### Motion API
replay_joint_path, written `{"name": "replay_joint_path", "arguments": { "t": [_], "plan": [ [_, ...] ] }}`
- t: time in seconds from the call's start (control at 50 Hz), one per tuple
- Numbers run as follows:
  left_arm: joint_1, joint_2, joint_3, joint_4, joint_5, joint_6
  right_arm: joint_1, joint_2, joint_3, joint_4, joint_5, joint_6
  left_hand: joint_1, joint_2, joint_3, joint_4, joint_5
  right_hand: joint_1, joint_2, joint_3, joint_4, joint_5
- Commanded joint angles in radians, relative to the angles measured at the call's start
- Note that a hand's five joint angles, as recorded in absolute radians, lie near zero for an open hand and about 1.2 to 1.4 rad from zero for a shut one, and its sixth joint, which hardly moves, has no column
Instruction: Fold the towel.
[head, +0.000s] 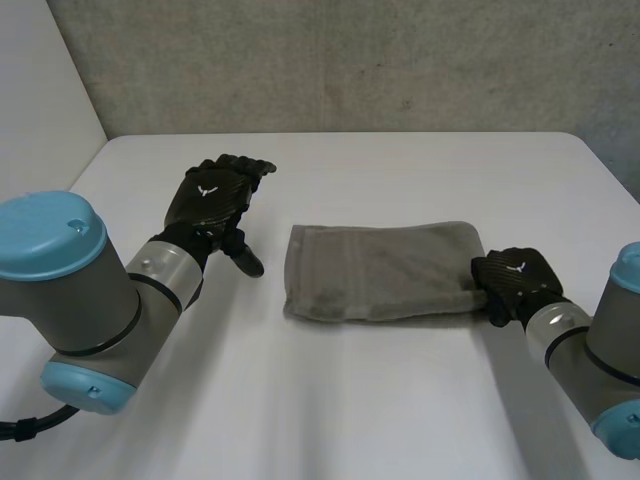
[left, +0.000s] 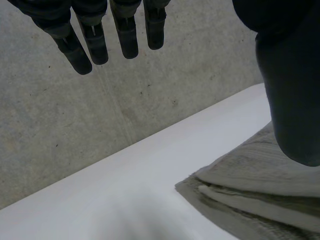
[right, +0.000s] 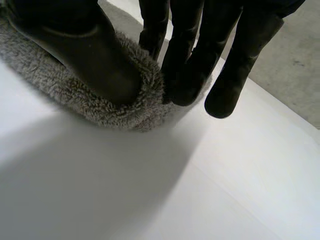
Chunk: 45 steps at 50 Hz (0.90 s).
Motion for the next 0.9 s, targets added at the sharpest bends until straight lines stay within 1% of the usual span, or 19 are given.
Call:
{"name": "replay_joint_path", "arguments": {
  "t": [0.02,0.2,0.24,0.28,0.3,0.34,0.44,0.5,0.52,0.54,0.56,0.58,0.6,0.62,0.68,0.72,0.78,0.82,0.9],
  "plan": [
    [0.004,0.008,-0.002,0.003,-0.001,-0.002,-0.061,-0.022,-0.008,0.014,-0.005,-0.013,-0.084,-0.081,-0.068,-0.093,-0.217,0.112,0.117,0.073,0.063,0.078],
    [0.009,0.033,0.009,0.001,-0.001,0.000,-0.037,-0.114,-0.089,0.052,-0.009,-0.122,-0.084,-0.081,-0.068,-0.093,-0.217,0.112,0.117,0.073,0.063,0.078],
    [0.012,0.045,0.025,0.000,-0.003,-0.002,0.015,-0.117,-0.124,0.063,-0.010,-0.134,-0.084,-0.081,-0.068,-0.093,-0.217,0.112,0.117,0.073,0.063,0.078],
    [0.012,0.047,0.035,-0.002,-0.004,-0.002,0.180,-0.105,-0.202,0.083,-0.041,-0.145,-0.084,-0.081,-0.068,-0.093,-0.217,0.112,0.117,0.073,0.063,0.078],
    [0.012,0.048,0.042,-0.002,-0.011,-0.005,0.181,-0.105,-0.203,0.083,-0.041,-0.145,-0.084,-0.081,-0.068,-0.093,-0.217,0.112,0.117,0.073,0.063,0.078],
    [0.012,0.048,0.050,-0.002,-0.017,-0.008,0.318,-0.052,-0.259,0.087,-0.074,-0.151,-0.084,-0.081,-0.068,-0.093,-0.217,0.112,0.117,0.073,0.063,0.078],
    [0.007,0.048,0.075,-0.002,-0.034,-0.014,0.467,0.068,-0.302,0.090,-0.128,-0.192,-0.084,-0.081,-0.068,-0.093,-0.217,0.112,0.117,0.073,0.063,0.078],
    [0.003,0.048,0.085,-0.002,-0.040,-0.015,0.511,0.087,-0.315,0.092,-0.124,-0.229,-0.084,-0.081,-0.068,-0.093,-0.217,0.112,0.117,0.073,0.063,0.078],
    [0.001,0.047,0.091,-0.002,-0.041,-0.015,0.511,0.087,-0.315,0.092,-0.124,-0.229,-0.084,-0.081,-0.068,-0.093,-0.217,0.112,0.117,0.073,0.063,0.078],
    [0.001,0.047,0.092,-0.002,-0.041,-0.015,0.512,0.088,-0.316,0.094,-0.111,-0.235,-0.084,-0.081,-0.068,-0.093,-0.217,-0.294,-0.289,-0.332,-0.343,-0.328],
    [-0.001,0.045,0.095,-0.002,-0.041,-0.015,0.512,0.088,-0.316,0.094,-0.111,-0.235,-0.084,-0.081,-0.068,-0.093,-0.217,-0.298,-0.293,-0.336,-0.347,-0.332],
    [-0.001,0.045,0.095,-0.002,-0.041,-0.015,0.508,0.084,-0.315,0.097,-0.087,-0.232,-0.084,-0.081,-0.068,-0.093,-0.217,-0.925,-0.921,-0.964,-0.975,-0.960],
    [-0.004,0.044,0.098,-0.002,-0.041,-0.014,0.499,0.075,-0.307,0.098,-0.053,-0.229,-0.084,-0.081,-0.068,-0.093,-0.217,-1.109,-1.105,-1.148,-1.159,-1.144],
    [-0.011,0.039,0.102,-0.002,-0.043,-0.014,0.498,0.075,-0.307,0.098,-0.053,-0.229,-0.081,-0.078,-0.065,-0.090,-0.214,-1.109,-1.105,-1.148,-1.159,-1.144],
    [-0.034,0.021,0.121,-0.002,-0.043,-0.014,0.480,0.047,-0.302,0.101,0.034,-0.203,-0.078,-0.075,-0.062,-0.087,-0.211,-1.109,-1.105,-1.148,-1.159,-1.144],
    [-0.045,0.005,0.130,-0.002,-0.043,-0.014,0.419,-0.048,-0.279,0.101,0.088,-0.119,-0.078,-0.075,-0.062,-0.087,-0.211,-1.109,-1.105,-1.148,-1.159,-1.144],
    [-0.069,-0.031,0.150,-0.002,-0.044,-0.014,0.382,-0.091,-0.261,0.098,0.091,-0.046,-0.075,-0.072,-0.059,-0.084,-0.208,-1.109,-1.105,-1.148,-1.159,-1.144],
    [-0.083,-0.045,0.156,-0.003,-0.046,-0.015,0.327,-0.138,-0.236,0.100,0.081,0.103,-0.073,-0.069,-0.056,-0.082,-0.205,-1.109,-1.105,-1.148,-1.159,-1.144],
    [-0.117,-0.087,0.164,-0.003,-0.052,-0.015,0.304,-0.145,-0.236,0.109,0.059,0.202,-0.070,-0.066,-0.053,-0.079,-0.202,-1.109,-1.105,-1.148,-1.159,-1.144]
  ]
}}
